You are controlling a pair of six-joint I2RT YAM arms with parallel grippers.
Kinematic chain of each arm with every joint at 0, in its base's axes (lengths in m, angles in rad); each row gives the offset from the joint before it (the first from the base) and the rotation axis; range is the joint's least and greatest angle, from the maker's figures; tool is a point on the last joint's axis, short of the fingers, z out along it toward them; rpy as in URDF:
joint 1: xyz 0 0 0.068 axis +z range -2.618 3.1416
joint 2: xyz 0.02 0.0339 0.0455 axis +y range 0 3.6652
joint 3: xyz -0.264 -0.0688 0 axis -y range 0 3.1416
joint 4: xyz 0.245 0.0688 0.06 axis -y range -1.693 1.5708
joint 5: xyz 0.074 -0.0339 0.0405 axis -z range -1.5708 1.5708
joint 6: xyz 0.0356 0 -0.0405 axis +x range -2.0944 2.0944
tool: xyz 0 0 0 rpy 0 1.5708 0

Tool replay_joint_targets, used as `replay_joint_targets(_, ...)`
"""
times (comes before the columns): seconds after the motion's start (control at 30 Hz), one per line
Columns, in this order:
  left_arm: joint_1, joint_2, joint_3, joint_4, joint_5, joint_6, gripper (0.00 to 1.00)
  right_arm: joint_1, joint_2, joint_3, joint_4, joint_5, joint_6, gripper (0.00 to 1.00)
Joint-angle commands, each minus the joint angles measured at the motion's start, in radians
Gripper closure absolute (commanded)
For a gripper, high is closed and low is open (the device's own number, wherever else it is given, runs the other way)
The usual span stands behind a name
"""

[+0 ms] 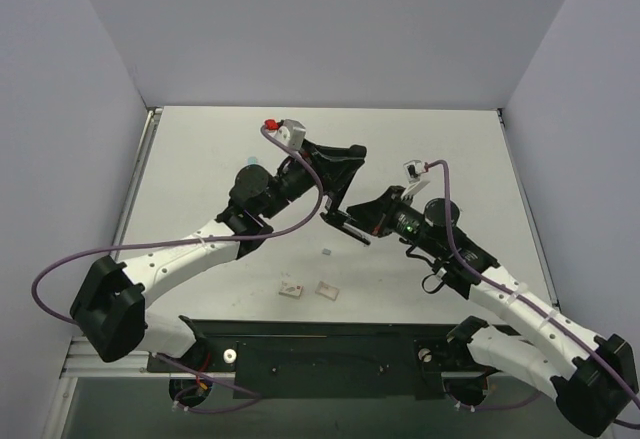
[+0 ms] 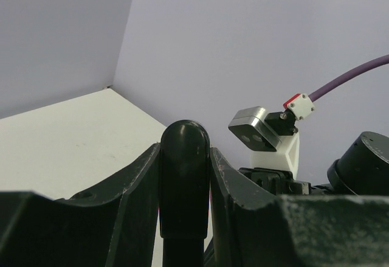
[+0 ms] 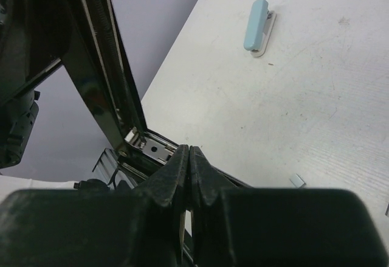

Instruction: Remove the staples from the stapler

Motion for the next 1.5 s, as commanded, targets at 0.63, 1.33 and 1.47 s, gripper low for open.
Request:
replay_joint_targets(0.63, -0.009, -0.365, -0.058, -0.113, -0.015, 0.001, 1.00, 0.041, -0.439, -0.066, -0.521, 0.030, -0.184, 1.00)
replay_joint_targets(1.33, -0.009, -0.491, -0.183, -0.187, -0.262, -0.107, 1.00, 0.476, -0.180, -0.294, 0.025, 0.281, 0.006, 1.00)
replay_joint_targets(1.47, -0.010, -0.516, -0.223, -0.196, -0.304, -0.145, 1.00, 0.522, -0.137, -0.272, 0.046, 0.394, 0.005, 1.00)
